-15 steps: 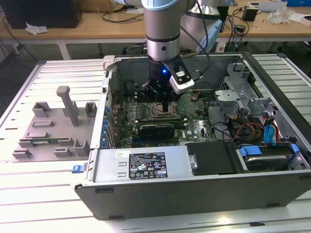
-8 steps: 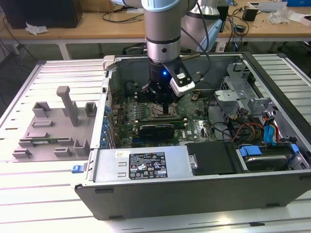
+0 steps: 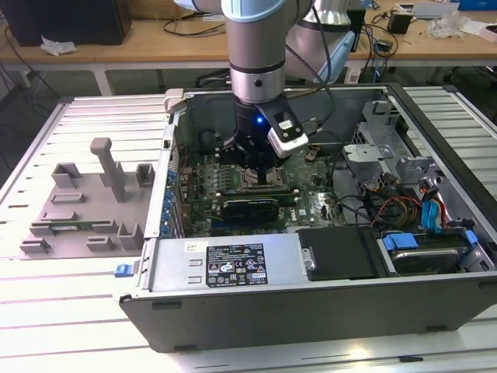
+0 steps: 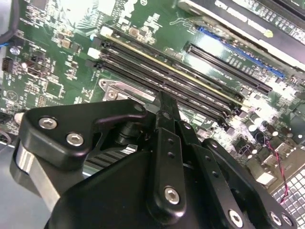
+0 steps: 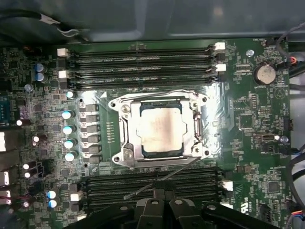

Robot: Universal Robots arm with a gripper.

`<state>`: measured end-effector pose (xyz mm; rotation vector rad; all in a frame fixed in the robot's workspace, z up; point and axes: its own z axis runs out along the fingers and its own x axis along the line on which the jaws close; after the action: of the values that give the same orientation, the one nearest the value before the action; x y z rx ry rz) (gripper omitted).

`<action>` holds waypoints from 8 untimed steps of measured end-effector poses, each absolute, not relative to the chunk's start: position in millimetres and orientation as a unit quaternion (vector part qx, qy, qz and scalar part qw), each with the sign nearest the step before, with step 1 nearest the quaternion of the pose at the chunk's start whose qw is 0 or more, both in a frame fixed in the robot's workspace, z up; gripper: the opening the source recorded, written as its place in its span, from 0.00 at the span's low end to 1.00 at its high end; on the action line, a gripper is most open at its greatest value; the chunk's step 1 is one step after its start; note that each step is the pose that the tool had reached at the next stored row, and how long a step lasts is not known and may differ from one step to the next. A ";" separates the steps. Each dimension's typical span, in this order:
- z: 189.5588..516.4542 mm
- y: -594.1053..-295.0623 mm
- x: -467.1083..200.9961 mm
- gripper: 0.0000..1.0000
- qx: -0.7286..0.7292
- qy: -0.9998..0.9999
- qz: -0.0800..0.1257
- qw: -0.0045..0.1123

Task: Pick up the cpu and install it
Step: 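Install the second cpu locking lever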

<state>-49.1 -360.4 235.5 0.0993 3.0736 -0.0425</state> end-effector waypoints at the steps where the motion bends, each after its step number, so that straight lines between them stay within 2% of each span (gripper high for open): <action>1: 234.6 -360.3 -50.6 0.11 0.032 0.999 -0.012 0.033; 8: 229.8 -360.4 -52.8 0.11 -0.012 0.999 -0.008 0.033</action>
<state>-52.8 -360.4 229.8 -0.0355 3.0744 -0.0252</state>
